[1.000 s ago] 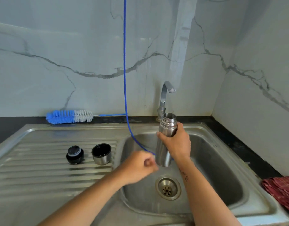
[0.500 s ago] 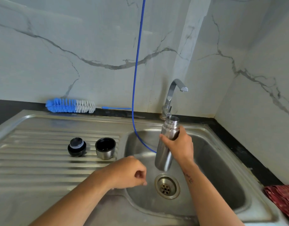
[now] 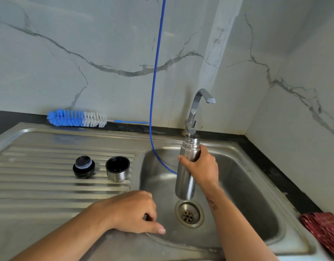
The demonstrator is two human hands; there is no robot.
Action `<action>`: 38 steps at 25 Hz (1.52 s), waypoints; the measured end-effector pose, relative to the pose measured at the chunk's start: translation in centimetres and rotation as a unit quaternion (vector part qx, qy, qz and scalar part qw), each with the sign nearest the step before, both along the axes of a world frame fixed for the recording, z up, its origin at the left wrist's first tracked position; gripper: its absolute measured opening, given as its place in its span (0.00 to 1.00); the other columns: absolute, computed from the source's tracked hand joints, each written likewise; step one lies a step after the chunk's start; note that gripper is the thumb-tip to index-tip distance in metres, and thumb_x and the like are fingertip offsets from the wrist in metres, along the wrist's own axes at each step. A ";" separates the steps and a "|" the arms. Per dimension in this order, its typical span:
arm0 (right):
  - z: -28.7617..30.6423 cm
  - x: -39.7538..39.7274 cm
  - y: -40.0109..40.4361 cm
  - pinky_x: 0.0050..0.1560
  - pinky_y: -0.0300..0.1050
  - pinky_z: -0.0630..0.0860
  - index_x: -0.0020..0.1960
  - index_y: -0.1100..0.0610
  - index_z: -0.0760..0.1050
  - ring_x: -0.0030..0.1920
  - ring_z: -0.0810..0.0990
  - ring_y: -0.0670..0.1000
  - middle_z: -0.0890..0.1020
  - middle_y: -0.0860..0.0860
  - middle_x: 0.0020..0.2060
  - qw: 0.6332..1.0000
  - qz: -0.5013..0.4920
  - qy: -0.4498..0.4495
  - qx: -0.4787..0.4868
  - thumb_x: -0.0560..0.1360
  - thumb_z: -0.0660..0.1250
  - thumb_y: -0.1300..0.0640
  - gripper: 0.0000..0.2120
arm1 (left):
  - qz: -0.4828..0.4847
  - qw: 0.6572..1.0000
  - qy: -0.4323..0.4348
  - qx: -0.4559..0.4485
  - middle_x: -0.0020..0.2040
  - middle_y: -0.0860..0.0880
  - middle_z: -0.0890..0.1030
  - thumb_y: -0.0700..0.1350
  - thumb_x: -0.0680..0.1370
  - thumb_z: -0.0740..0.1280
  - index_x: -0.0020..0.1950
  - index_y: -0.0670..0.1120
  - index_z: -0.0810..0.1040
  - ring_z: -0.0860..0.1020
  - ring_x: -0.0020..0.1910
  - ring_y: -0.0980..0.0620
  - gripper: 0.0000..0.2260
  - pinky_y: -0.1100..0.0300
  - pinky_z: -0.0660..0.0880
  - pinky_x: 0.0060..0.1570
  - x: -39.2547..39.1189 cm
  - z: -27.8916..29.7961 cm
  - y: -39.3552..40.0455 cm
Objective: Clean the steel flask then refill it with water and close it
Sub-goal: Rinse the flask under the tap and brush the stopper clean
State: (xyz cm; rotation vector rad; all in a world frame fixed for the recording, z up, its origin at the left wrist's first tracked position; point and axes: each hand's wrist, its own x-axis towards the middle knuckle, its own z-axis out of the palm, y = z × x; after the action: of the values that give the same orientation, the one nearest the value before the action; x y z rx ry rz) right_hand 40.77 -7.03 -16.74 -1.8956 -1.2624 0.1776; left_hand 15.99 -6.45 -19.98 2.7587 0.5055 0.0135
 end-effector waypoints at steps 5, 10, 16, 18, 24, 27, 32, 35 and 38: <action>0.0 -0.1 0.1 0.51 0.51 0.84 0.59 0.47 0.73 0.44 0.83 0.44 0.82 0.43 0.45 1.000 0.007 0.018 -0.008 0.69 0.78 0.39 0.25 | 0.011 1.000 -0.002 -0.020 0.35 0.51 0.79 0.76 0.73 0.61 0.37 0.46 0.80 0.73 0.43 0.55 0.32 0.56 0.74 0.47 0.1 0.5 -0.4; 0.1 -0.2 0.1 0.50 0.50 0.83 0.58 0.47 0.72 0.44 0.82 0.43 0.82 0.42 0.45 0.999 -0.007 0.028 0.022 0.69 0.78 0.40 0.24 | 0.011 0.999 0.004 -0.033 0.36 0.51 0.80 0.78 0.71 0.61 0.38 0.47 0.81 0.75 0.45 0.54 0.34 0.53 0.75 0.50 0.1 0.6 0.0; 0.0 -0.6 0.1 0.49 0.50 0.84 0.58 0.45 0.71 0.45 0.82 0.43 0.82 0.42 0.46 0.999 0.000 0.026 0.027 0.69 0.78 0.41 0.24 | 0.011 0.999 0.011 -0.041 0.36 0.52 0.80 0.78 0.70 0.62 0.38 0.47 0.81 0.77 0.44 0.52 0.33 0.53 0.76 0.47 0.0 0.8 -0.2; 0.2 -0.6 -0.2 0.49 0.49 0.84 0.58 0.47 0.72 0.43 0.82 0.43 0.83 0.44 0.46 1.000 0.003 0.002 -0.008 0.70 0.78 0.40 0.24 | 0.010 0.999 0.011 -0.041 0.36 0.52 0.80 0.78 0.70 0.62 0.37 0.47 0.81 0.78 0.44 0.52 0.33 0.53 0.76 0.47 0.1 0.9 -0.3; -0.1 -0.4 0.0 0.51 0.51 0.84 0.59 0.46 0.72 0.44 0.83 0.44 0.82 0.43 0.44 1.000 0.008 0.006 -0.016 0.70 0.78 0.40 0.24 | 0.012 0.999 0.013 -0.040 0.37 0.52 0.81 0.77 0.70 0.62 0.38 0.47 0.82 0.76 0.45 0.54 0.32 0.57 0.75 0.47 0.1 1.0 -0.4; 0.2 -0.3 -0.1 0.51 0.47 0.82 0.62 0.47 0.72 0.46 0.82 0.43 0.82 0.42 0.47 0.999 -0.006 0.019 0.033 0.70 0.78 0.42 0.26 | 0.011 0.999 0.014 -0.042 0.37 0.51 0.81 0.78 0.70 0.62 0.38 0.47 0.82 0.78 0.45 0.53 0.33 0.54 0.76 0.47 0.0 0.9 -0.2; -0.1 -0.5 -0.6 0.49 0.52 0.85 0.57 0.48 0.73 0.42 0.84 0.45 0.83 0.45 0.44 1.000 0.007 0.018 -0.020 0.70 0.78 0.40 0.23 | 0.008 0.999 0.018 -0.037 0.36 0.51 0.79 0.81 0.68 0.60 0.37 0.47 0.80 0.77 0.43 0.53 0.35 0.48 0.77 0.47 0.1 0.4 0.2; 0.9 -0.4 -1.0 0.50 0.52 0.84 0.58 0.47 0.73 0.45 0.83 0.46 0.83 0.43 0.46 1.000 -0.014 0.020 0.010 0.68 0.78 0.39 0.25 | 0.013 0.999 0.013 -0.035 0.35 0.51 0.79 0.82 0.67 0.60 0.37 0.48 0.80 0.78 0.42 0.51 0.36 0.47 0.77 0.47 0.1 0.1 0.3; 2.4 -0.6 -1.4 0.47 0.47 0.80 0.58 0.44 0.71 0.45 0.81 0.46 0.81 0.41 0.47 0.993 0.015 -0.104 -0.050 0.67 0.78 0.39 0.25 | 0.004 1.000 0.008 -0.028 0.33 0.52 0.79 0.82 0.67 0.59 0.36 0.48 0.80 0.78 0.41 0.51 0.36 0.47 0.77 0.47 0.2 0.1 0.4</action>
State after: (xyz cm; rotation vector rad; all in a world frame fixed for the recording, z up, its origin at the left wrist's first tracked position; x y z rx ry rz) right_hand 40.19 -8.42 -14.32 -2.0213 -1.4450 0.0615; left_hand 16.17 -6.06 -19.90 2.7042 0.5140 -0.0200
